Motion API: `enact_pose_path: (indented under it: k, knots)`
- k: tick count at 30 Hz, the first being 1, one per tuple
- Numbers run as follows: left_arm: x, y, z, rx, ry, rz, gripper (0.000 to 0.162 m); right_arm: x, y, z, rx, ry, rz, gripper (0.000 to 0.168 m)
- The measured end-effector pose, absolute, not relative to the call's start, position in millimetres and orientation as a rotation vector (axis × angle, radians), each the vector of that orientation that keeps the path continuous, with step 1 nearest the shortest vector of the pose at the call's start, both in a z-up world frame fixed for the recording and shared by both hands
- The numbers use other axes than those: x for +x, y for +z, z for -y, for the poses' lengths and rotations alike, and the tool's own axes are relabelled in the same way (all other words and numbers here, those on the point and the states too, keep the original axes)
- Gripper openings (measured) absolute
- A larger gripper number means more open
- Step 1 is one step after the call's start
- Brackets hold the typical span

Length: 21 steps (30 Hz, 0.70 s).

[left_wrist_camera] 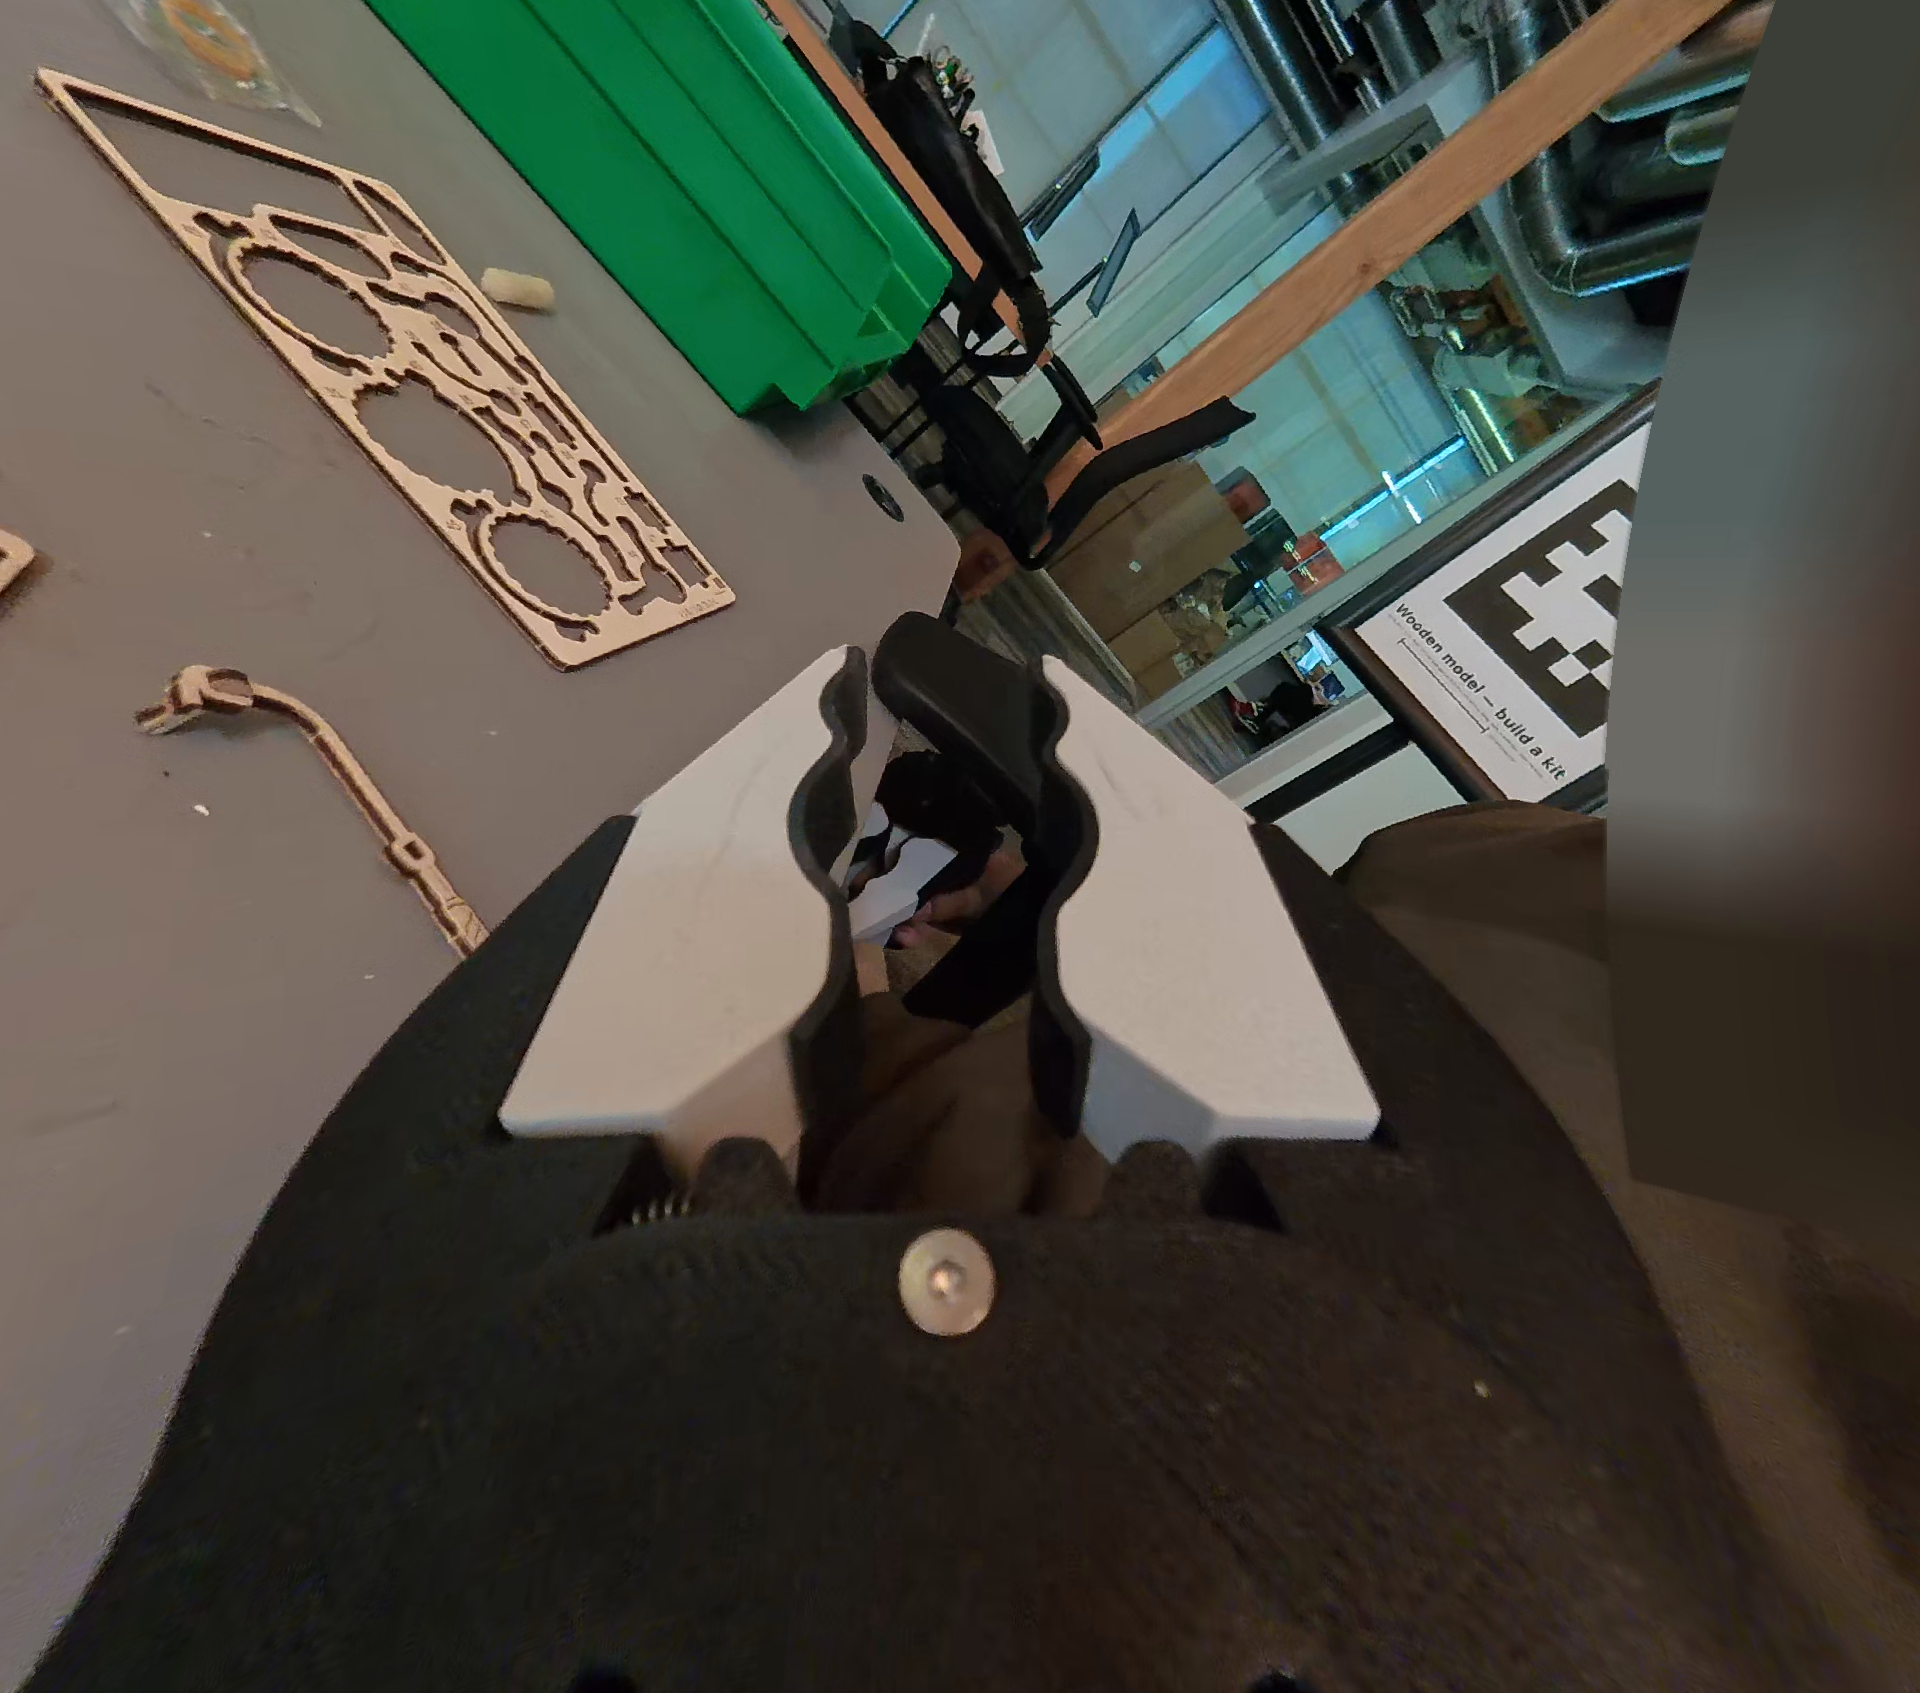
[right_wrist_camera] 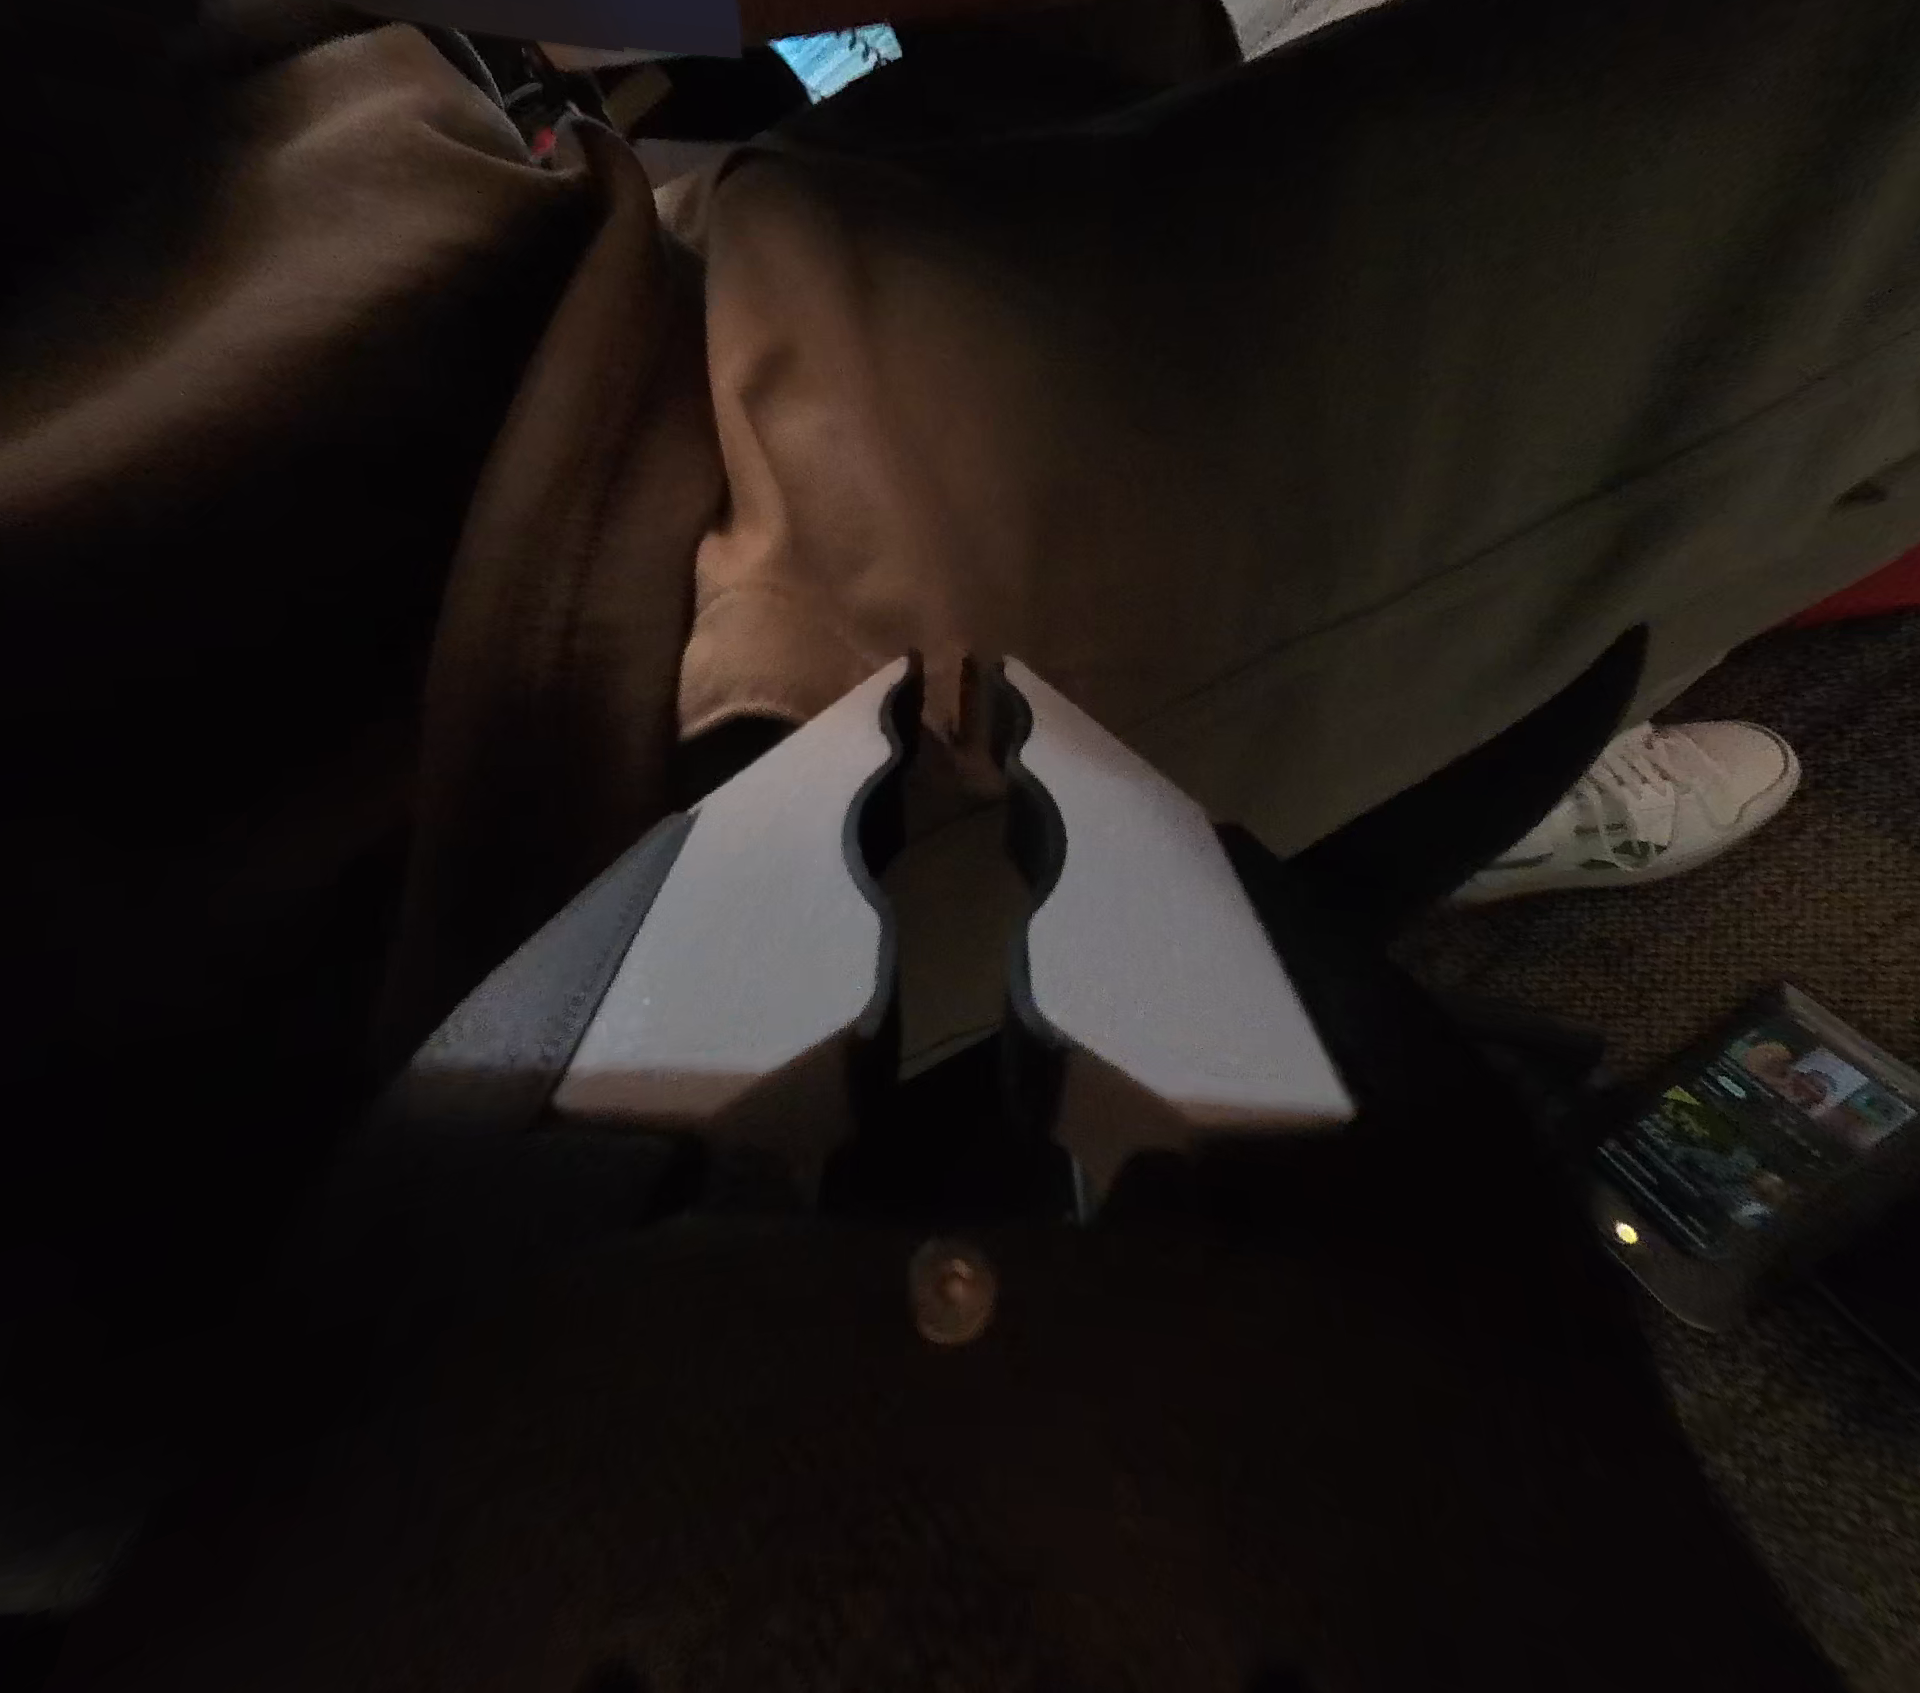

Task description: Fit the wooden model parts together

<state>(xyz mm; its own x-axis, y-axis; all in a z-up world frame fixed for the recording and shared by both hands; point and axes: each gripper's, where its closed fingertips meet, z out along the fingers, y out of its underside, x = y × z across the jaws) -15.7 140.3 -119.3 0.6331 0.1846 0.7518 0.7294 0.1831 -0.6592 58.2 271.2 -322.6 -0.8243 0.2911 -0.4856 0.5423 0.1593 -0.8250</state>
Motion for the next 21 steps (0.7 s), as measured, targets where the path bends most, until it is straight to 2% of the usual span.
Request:
enact_pose_path:
  k: [4, 10, 15, 18, 21]
  knots:
    - [-17, -117, -137, -1.354, -0.461, 0.852, 0.027, 58, -327, -269, 0.823, -1.67, -2.263, 0.001]
    - [-18, -112, -131, -1.335, -0.441, 0.854, 0.026, 52, -309, -308, 1.025, -1.754, -2.037, 0.001]
    - [-35, -100, -110, -1.294, -0.322, 0.876, 0.025, 62, -305, -380, 1.259, -1.709, -2.201, 0.002]
    - [-46, -94, -95, -1.25, -0.251, 0.896, 0.025, 50, -277, -424, 1.426, -1.749, -2.369, 0.002]
    - [-50, -92, -89, -1.247, -0.205, 0.901, 0.025, 28, -216, -454, 1.537, -1.946, -2.508, 0.002]
